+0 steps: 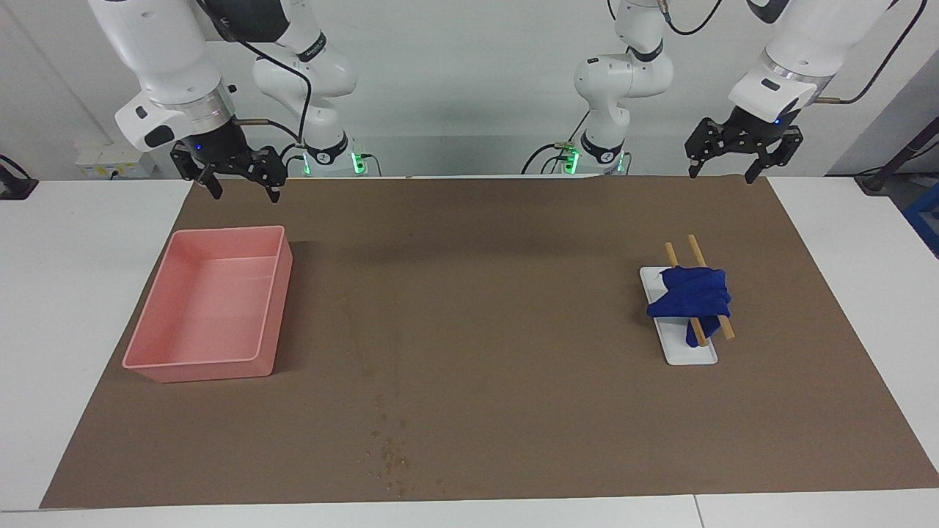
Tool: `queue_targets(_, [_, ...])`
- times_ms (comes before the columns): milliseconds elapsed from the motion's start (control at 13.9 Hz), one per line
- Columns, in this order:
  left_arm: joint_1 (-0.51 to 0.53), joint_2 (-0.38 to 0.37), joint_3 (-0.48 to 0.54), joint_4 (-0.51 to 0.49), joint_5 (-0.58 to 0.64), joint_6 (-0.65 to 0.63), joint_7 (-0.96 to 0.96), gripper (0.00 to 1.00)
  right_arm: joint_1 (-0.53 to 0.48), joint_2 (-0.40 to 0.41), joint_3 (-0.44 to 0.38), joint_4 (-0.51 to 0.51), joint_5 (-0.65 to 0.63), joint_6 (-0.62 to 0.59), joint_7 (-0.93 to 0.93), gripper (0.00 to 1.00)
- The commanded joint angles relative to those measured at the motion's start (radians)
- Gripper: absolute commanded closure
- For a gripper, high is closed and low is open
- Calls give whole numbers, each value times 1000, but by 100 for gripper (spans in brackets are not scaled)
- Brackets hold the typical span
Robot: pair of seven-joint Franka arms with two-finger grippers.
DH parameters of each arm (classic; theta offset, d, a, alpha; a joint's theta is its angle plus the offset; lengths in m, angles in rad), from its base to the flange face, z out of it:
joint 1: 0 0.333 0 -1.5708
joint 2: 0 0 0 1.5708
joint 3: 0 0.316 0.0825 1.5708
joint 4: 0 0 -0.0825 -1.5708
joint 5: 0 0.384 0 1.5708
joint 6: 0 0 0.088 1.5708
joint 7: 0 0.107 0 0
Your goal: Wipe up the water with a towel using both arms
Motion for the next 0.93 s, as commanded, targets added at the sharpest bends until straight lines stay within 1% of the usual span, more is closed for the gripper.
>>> queue_targets(0, [7, -29, -3, -42, 17, 18, 24, 0, -23, -24, 5, -14, 5, -3, -9, 0])
queue_targets(287, [9, -30, -2, -46, 17, 24, 27, 0, -26, -18, 3, -2, -4, -1, 0, 0])
queue_targets(359, [10, -35, -2, -61, 17, 29, 61, 0, -26, -16, 3, 0, -7, 5, -1, 1])
queue_targets(431, [28, -47, 0, -89, 17, 75, 110, 0, -26, -15, 5, 3, -6, 7, -1, 0])
queue_targets(574, [79, -58, -2, -161, 19, 188, 122, 0, -26, -11, 5, 12, -1, -1, -3, 0])
queue_targets(718, [125, -35, -2, -228, 19, 346, 121, 0, -25, -13, 5, 11, 1, -6, -3, 0])
queue_targets(861, [145, 5, -2, -291, 17, 501, 106, 0, -25, -13, 5, 9, 1, -4, -1, 0])
